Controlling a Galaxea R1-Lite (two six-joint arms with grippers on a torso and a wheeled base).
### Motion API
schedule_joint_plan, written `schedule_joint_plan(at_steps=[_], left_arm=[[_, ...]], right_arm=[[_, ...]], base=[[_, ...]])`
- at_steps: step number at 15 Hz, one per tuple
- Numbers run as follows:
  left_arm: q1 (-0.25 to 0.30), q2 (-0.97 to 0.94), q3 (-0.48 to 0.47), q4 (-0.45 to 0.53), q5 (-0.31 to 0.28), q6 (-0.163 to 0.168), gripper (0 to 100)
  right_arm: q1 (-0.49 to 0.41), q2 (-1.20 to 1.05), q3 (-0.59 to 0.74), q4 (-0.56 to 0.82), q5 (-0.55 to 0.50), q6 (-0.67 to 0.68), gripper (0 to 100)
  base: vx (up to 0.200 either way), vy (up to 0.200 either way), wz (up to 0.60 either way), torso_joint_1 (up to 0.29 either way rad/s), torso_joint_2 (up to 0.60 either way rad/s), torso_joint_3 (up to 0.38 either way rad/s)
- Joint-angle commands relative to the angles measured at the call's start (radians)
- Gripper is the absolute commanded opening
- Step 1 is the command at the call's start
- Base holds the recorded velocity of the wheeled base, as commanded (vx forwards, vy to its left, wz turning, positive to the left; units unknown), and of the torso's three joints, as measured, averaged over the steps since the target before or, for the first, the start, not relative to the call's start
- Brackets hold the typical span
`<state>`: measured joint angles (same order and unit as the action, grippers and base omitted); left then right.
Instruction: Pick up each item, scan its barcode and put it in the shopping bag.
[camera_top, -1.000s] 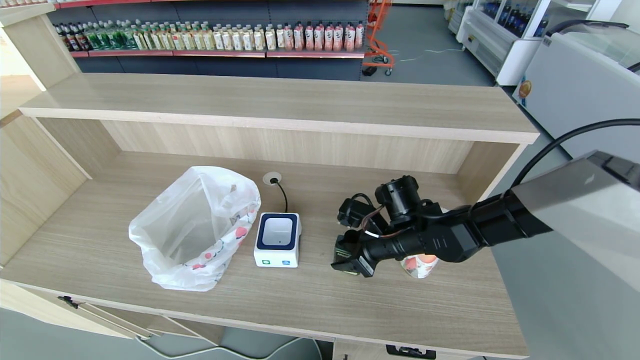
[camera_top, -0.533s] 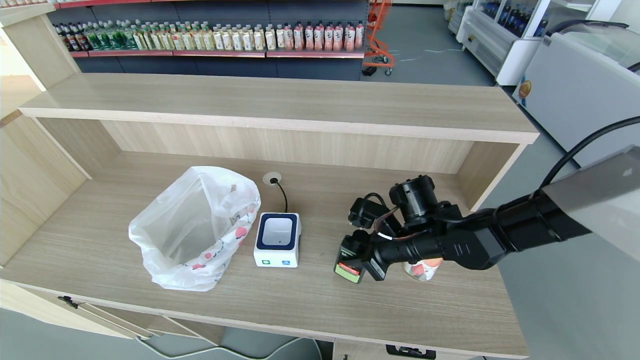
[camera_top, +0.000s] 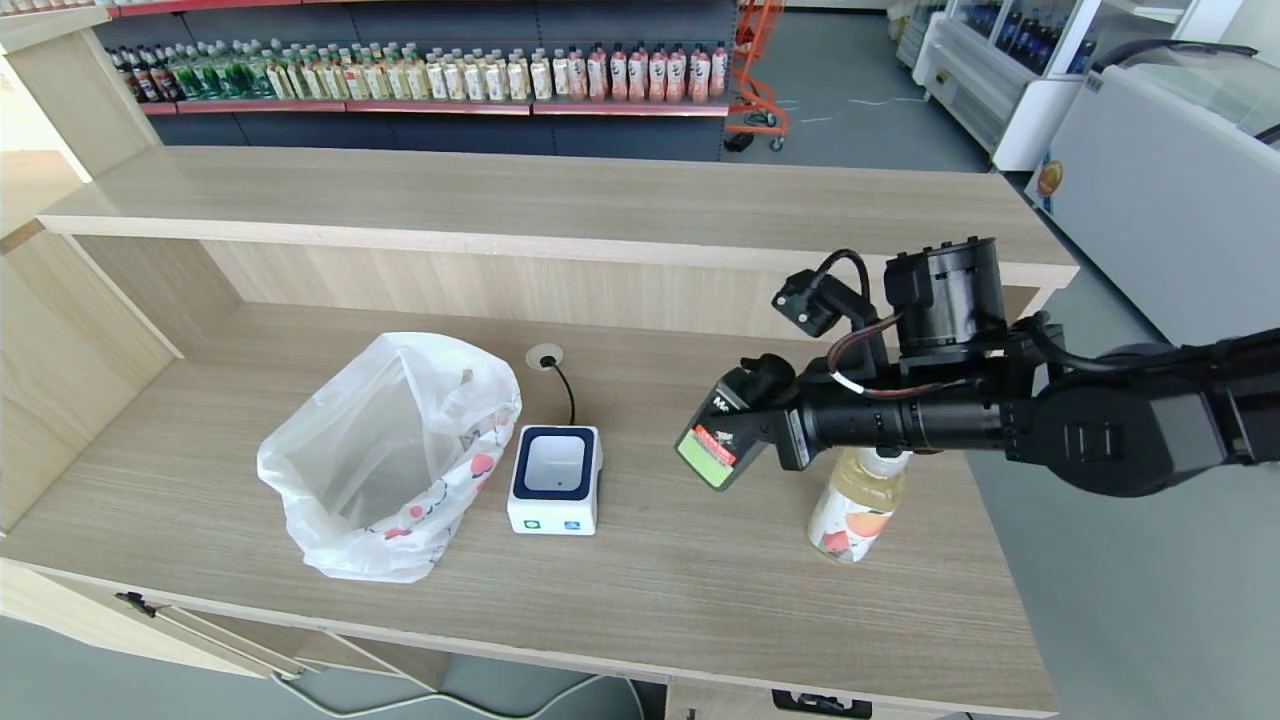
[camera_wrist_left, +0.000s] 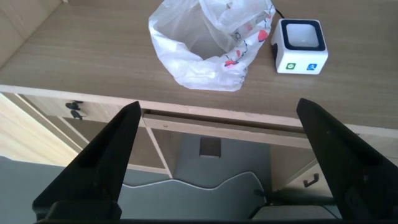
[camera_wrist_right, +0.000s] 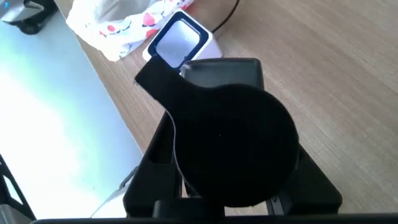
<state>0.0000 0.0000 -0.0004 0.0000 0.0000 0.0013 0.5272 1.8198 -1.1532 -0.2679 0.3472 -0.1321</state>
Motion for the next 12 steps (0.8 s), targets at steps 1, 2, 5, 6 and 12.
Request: schedule_joint_plan(at_steps=[1,2,5,6,12], left_arm=[[0.0,0.002,0.0,0.0,0.0,0.0,100],[0.0,0.002,-0.001,-0.002,0.0,0.0,100],[0.0,0.002,0.0,0.0,0.0,0.0,100],[0.0,0.002,-0.001,0.0,0.0,-0.001,100],[0.0,0.002,0.0,0.0,0.0,0.0,100]], right_arm=[[-0.072,-0.178,0.013,-0.001,0.003,0.043,0],[-0.089,-0.209,0.02,-0.002,0.004,0.043,0],[-0.135,-0.435,0.076,-0.123,0.036,-0.103,0],[-0.135,-0.493,0.121,-0.149,0.049,-0.327,0],[-0.047,-0.723,0.524,-0.26,0.46,-1.586,0]], base=[[0.0,0.0,0.0,0.0,0.0,0.0],[0.0,0.0,0.0,0.0,0.0,0.0],[0.0,0.0,0.0,0.0,0.0,0.0],[0.0,0.0,0.0,0.0,0.0,0.0],[0.0,0.0,0.0,0.0,0.0,0.0]])
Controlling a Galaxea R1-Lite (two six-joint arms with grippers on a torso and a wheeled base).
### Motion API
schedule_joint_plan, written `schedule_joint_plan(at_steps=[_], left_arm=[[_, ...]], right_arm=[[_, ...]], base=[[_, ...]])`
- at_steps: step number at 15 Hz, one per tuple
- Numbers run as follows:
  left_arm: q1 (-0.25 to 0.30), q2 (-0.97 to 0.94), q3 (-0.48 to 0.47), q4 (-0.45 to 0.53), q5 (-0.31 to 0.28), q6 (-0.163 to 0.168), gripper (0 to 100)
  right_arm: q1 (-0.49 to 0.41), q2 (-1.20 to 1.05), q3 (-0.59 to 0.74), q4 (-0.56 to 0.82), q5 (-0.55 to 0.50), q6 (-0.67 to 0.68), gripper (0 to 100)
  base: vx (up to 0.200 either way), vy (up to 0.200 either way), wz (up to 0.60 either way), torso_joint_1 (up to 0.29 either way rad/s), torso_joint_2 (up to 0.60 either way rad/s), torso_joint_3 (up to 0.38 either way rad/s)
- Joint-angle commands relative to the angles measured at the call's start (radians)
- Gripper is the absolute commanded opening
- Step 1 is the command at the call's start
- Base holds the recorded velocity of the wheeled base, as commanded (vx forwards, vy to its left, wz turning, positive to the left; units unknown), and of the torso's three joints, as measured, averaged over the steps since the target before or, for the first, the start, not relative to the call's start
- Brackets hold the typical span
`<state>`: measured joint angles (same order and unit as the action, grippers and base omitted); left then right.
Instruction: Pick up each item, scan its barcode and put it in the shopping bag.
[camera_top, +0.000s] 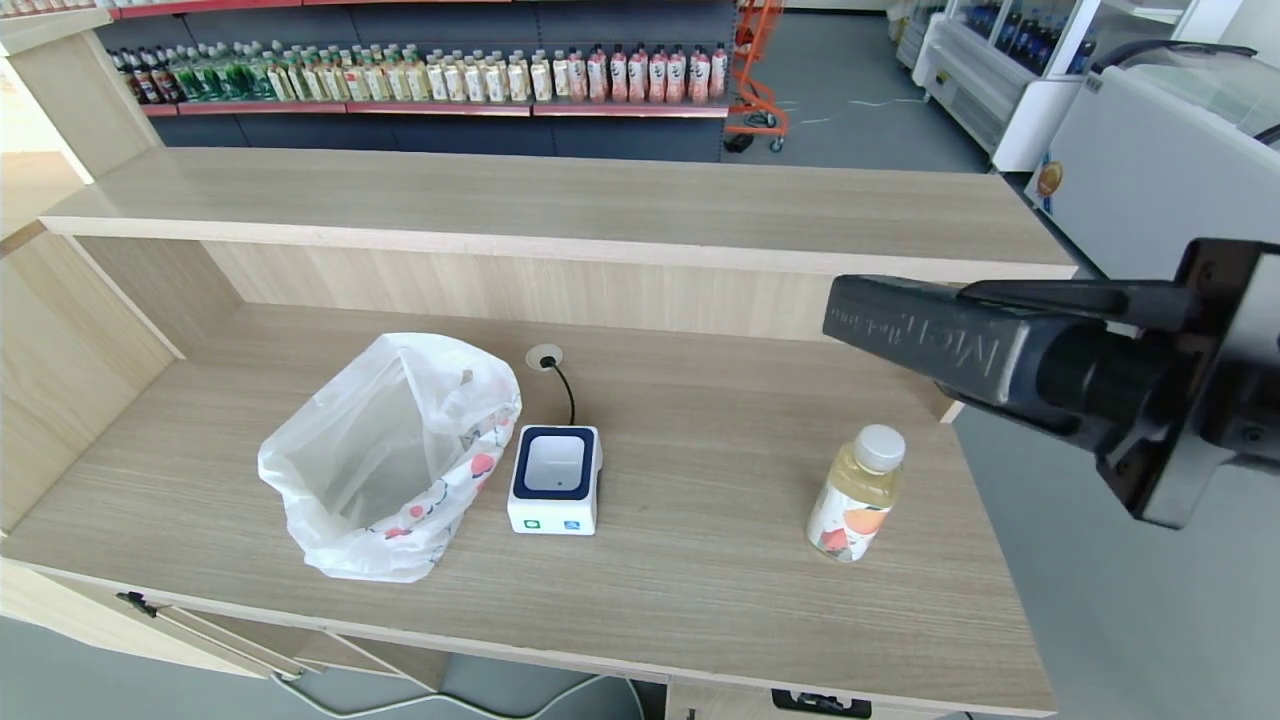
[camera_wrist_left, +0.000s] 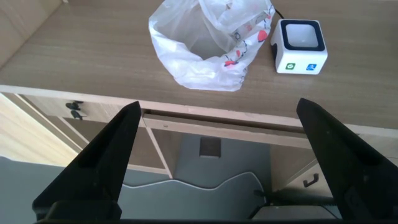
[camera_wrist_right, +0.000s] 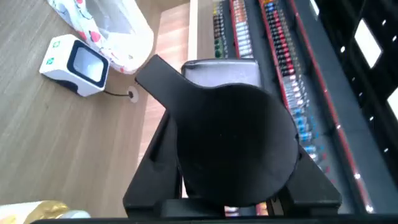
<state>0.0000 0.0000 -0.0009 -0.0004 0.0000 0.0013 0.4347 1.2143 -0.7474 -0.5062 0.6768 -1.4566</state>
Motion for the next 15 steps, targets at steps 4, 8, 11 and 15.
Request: schedule_joint_plan(at_steps=[4,8,11,15], left_arm=[[0.0,0.002,0.001,-0.001,0.0,0.0,100],[0.0,0.002,0.001,0.0,0.0,0.0,100],[0.0,0.002,0.001,0.0,0.0,-0.001,100],[-0.002,0.002,-0.001,0.0,0.0,-0.001,100]], right_arm=[[0.213,-0.113,0.119,-0.025,0.322,-0.88,0],[0.21,-0.211,0.157,-0.029,0.391,-1.035,0],[0.156,-0.245,0.169,-0.031,0.397,-1.041,0],[0.105,-0.257,0.171,-0.029,0.455,-1.041,0]], base=[[0.0,0.0,0.0,0.0,0.0,0.0],[0.0,0.0,0.0,0.0,0.0,0.0],[0.0,0.0,0.0,0.0,0.0,0.0],[0.0,0.0,0.0,0.0,0.0,0.0]])
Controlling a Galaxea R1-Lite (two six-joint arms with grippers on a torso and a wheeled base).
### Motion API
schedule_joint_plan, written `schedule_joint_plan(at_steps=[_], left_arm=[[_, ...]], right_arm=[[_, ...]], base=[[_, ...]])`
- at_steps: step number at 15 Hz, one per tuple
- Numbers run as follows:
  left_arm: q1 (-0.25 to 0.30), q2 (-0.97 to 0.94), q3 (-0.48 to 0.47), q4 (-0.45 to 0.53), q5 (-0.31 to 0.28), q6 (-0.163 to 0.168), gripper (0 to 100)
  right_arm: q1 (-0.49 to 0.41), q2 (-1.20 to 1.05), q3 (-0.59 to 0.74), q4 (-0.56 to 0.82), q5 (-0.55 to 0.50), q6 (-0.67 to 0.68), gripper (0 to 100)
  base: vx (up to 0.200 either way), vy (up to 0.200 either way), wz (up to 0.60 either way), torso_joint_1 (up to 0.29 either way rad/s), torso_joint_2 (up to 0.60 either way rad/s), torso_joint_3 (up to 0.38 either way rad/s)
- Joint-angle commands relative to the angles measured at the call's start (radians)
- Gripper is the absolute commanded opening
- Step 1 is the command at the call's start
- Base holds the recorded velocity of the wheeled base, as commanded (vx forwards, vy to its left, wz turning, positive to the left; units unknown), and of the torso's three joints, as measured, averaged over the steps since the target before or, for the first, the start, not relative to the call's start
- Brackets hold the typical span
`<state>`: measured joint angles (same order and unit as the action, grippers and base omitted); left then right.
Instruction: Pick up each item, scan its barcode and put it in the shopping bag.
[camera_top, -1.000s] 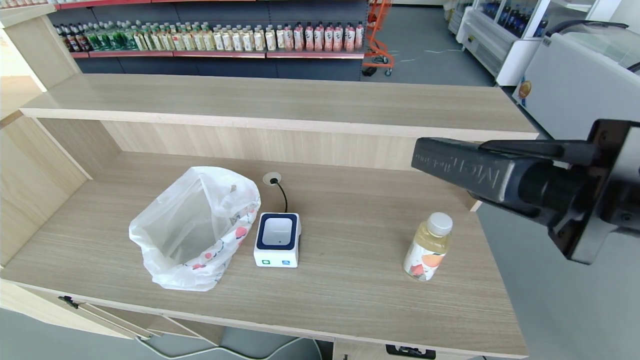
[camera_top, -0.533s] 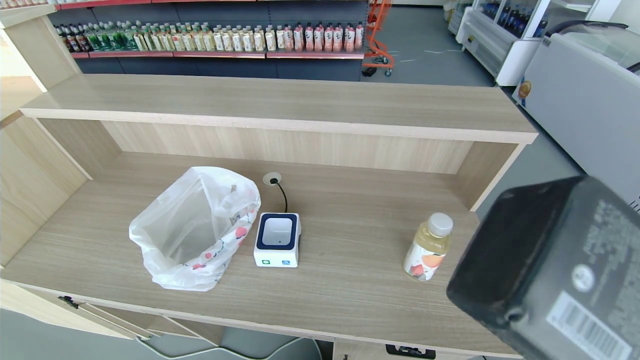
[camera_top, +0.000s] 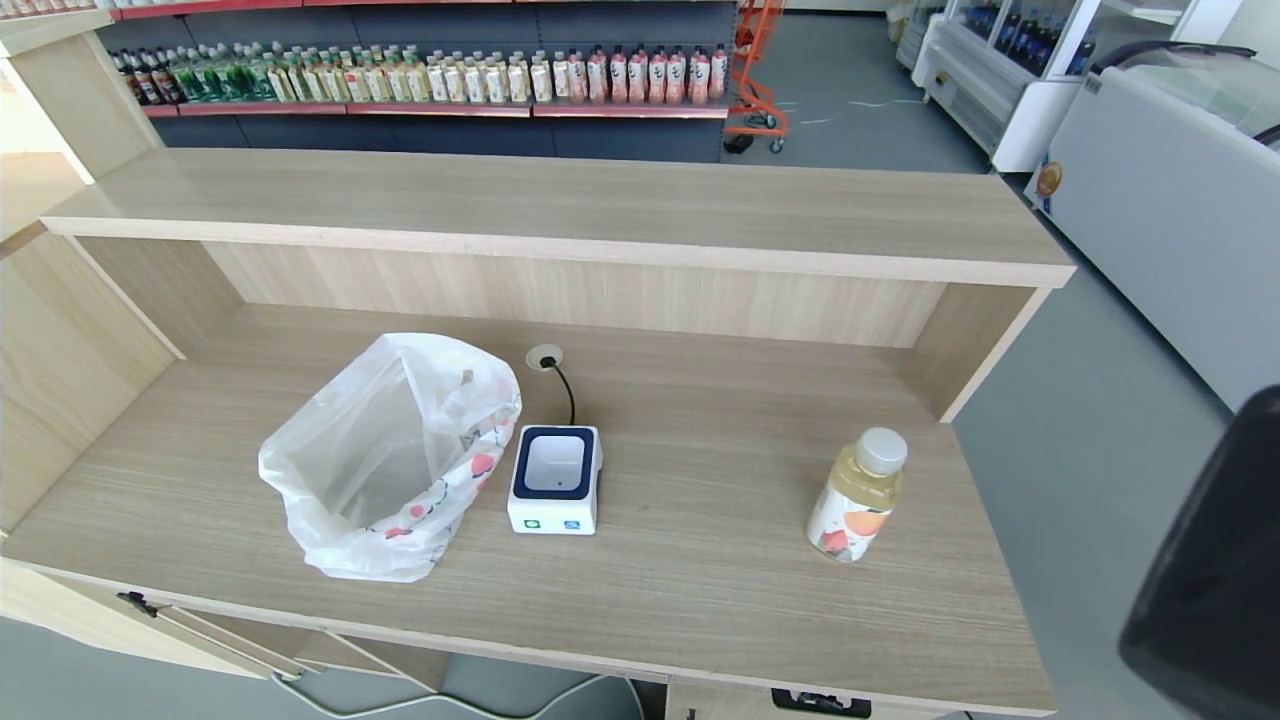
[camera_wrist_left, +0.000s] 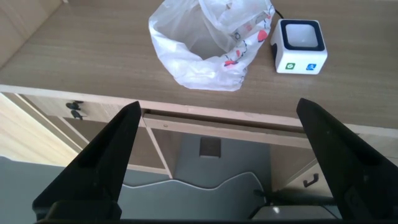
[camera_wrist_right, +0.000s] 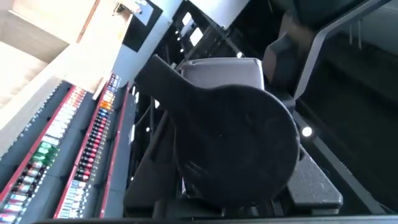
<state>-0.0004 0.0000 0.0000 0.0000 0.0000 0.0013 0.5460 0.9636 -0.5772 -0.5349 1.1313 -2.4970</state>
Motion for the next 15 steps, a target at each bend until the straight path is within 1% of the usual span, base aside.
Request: schedule_joint_plan(at_steps=[1,13,14,15], left_arm=[[0.0,0.002,-0.002,0.0,0.0,0.0,100],[0.0,0.002,0.0,0.0,0.0,-0.001,100],[0.0,0.002,-0.002,0.0,0.0,0.0,100],[0.0,0.002,0.0,0.0,0.0,0.0,100]], right_arm=[[-0.006,-0.006,-0.001,0.0,0.001,0.0,0],[-0.003,-0.02,0.005,0.007,0.005,0.009,0],[-0.063,0.015,-0.033,0.042,-0.019,0.182,0],[-0.15,0.063,-0.079,0.073,-0.114,0.406,0]], base=[[0.0,0.0,0.0,0.0,0.0,0.0],[0.0,0.0,0.0,0.0,0.0,0.0],[0.0,0.0,0.0,0.0,0.0,0.0],[0.0,0.0,0.0,0.0,0.0,0.0]])
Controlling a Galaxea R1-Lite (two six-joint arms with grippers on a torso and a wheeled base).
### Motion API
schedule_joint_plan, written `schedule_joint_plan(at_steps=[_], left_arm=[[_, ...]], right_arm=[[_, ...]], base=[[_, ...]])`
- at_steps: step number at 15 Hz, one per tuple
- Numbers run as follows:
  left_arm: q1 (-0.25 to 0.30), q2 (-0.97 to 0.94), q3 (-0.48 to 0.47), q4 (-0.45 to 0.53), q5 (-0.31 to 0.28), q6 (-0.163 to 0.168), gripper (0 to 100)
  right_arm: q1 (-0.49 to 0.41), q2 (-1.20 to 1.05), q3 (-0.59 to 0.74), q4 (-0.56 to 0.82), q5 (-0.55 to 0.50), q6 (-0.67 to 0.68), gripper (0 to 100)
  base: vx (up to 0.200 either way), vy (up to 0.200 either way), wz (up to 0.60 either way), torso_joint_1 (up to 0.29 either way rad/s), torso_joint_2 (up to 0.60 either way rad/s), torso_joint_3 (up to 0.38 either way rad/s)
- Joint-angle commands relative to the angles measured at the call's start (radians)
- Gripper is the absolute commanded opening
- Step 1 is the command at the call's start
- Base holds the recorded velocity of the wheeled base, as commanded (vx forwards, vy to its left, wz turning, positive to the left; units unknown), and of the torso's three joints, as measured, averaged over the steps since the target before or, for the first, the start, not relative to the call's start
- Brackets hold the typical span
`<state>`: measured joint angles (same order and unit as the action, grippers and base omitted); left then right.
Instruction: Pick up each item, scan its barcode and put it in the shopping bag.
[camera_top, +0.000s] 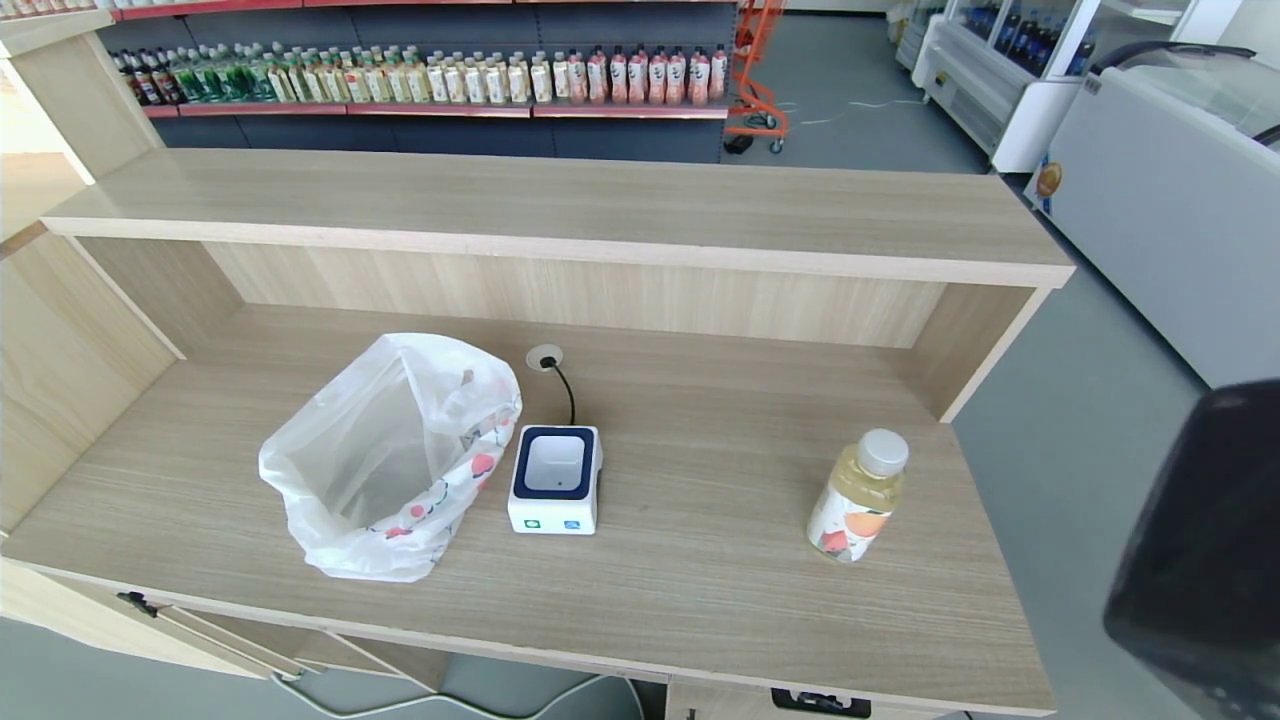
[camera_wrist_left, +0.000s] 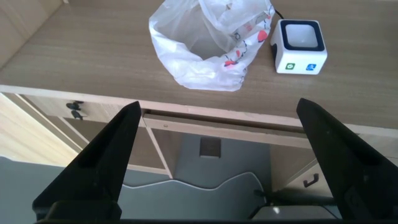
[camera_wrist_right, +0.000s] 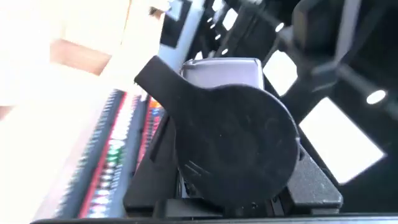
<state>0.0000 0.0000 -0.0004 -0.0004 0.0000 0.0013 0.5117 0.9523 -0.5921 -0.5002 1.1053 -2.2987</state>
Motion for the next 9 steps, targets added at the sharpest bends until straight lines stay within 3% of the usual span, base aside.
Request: schedule_joint_plan(at_steps=[1,2,4,6,7,8,9], left_arm=[[0.0,0.002,0.0,0.0,0.0,0.0,100],[0.0,0.002,-0.001,-0.001,0.0,0.0,100],[0.0,0.002,-0.001,0.0,0.0,0.0,100],[0.0,0.002,0.0,0.0,0.0,-0.001,100],[0.0,0.002,0.0,-0.001,0.0,0.0,100],[0.0,0.002,-0.001,0.0,0.0,0.0,100],[0.0,0.002,0.0,-0.001,0.0,-0.001,100]], right_arm=[[-0.16,0.08,-0.098,0.058,-0.285,0.49,0],[-0.173,0.055,-0.1,0.063,-0.484,0.751,0],[-0.183,0.019,-0.081,0.083,-0.688,1.079,0],[-0.185,0.036,-0.124,0.109,-0.69,1.458,0],[-0.186,0.078,-0.198,0.138,-0.733,1.699,0],[-0.188,0.1,-0.236,0.157,-0.765,1.851,0],[-0.21,0.141,-0.259,0.218,-0.831,2.119,0]], base=[[0.0,0.0,0.0,0.0,0.0,0.0],[0.0,0.0,0.0,0.0,0.0,0.0],[0.0,0.0,0.0,0.0,0.0,0.0],[0.0,0.0,0.0,0.0,0.0,0.0],[0.0,0.0,0.0,0.0,0.0,0.0],[0.0,0.0,0.0,0.0,0.0,0.0],[0.0,0.0,0.0,0.0,0.0,0.0]])
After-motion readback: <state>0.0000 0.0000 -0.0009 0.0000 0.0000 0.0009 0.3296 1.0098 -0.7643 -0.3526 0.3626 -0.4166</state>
